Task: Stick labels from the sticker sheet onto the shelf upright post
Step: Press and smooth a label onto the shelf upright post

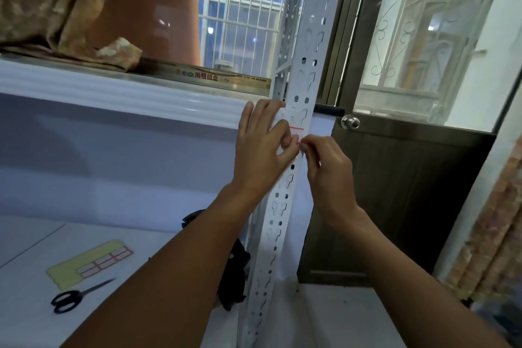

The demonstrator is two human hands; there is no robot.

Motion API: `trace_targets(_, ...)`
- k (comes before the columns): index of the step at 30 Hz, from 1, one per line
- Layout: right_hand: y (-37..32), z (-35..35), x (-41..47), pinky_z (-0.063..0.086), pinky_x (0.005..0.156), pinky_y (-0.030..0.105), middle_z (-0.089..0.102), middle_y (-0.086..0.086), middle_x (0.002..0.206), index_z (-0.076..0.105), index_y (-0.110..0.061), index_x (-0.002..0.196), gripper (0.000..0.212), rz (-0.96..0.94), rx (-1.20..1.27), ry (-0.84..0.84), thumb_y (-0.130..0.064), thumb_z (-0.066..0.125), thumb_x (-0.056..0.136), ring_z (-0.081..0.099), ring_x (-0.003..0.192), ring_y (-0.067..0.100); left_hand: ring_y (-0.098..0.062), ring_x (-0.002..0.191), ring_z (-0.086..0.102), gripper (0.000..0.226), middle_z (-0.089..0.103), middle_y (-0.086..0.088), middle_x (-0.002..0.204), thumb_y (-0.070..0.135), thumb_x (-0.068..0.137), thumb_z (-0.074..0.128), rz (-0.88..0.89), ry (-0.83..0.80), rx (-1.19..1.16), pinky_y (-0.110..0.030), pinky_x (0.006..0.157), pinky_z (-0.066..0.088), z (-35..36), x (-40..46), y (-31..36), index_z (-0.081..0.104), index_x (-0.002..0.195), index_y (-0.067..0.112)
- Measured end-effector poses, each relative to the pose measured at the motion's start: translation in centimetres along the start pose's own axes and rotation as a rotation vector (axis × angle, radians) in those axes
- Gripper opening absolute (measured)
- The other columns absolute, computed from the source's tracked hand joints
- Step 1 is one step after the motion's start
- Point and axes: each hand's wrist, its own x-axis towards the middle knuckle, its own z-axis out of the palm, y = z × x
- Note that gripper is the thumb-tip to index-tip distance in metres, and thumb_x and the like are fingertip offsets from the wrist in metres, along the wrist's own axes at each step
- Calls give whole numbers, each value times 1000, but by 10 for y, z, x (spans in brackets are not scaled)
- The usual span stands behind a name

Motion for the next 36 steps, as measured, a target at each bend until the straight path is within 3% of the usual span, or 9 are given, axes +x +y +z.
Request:
trace_targets(6,-11,12,-3,54,77,28,67,9,95,67,-1,103,12,87,-21,100,-7,57,100,63,86,16,-25,132,49,21,60,-7,130,25,89,66,-18,14,4,-44,125,16,2,0,4,55,74,15)
trace_targets(10,-15,15,-4,51,71,34,64,10,91,65,-1,101,23,100,-33,109,-15,47,100,59,83,21,-24,132,49,26,59,-6,129,22,88,67,-62,12,1,-46,125,16,1,2,15,45,74,23)
trace_targets(15,-13,7,1,50,68,37,62,9,90,62,-4,97,13,97,-78,-23,3,52,91,56,81,22,-25,133,48,17,57,-7,132,18,90,65,-83,-47,12,-47,124,17,-7,4,19,56,75,15)
trace_targets(19,-16,-4,5,53,77,34,66,7,102,58,-8,110,14,130,-26,-102,-14,48,103,61,92,19,-25,135,45,20,55,-6,136,15,88,69,-48,-140,3,-44,125,16,-20,6,13,55,74,14)
trace_targets(22,-13,-8,5,58,79,36,70,8,107,62,-7,116,22,74,-36,-75,-22,53,102,67,95,22,-23,136,44,20,54,-4,137,15,87,71,-42,-168,-5,-46,124,18,-23,6,12,57,74,14)
trace_targets(25,-4,-9,6,57,65,36,69,5,92,66,-9,108,17,-48,-241,-136,-20,67,95,65,77,19,-23,137,43,19,54,-3,138,19,89,70,-55,-169,-6,-46,125,18,-23,6,13,57,76,15)
trace_targets(30,-2,-12,12,54,53,33,66,5,79,65,-9,90,11,-145,-401,-175,-17,71,91,61,61,19,-24,137,44,18,54,-4,138,23,90,68,-51,-165,-4,-46,124,18,-21,5,12,58,77,15)
trace_targets(36,0,-15,23,51,51,31,62,4,71,63,-10,83,21,-317,-554,-249,-12,83,77,56,56,17,-25,138,44,22,55,-5,139,28,93,63,-69,-166,-2,-43,125,16,-19,5,12,59,76,14)
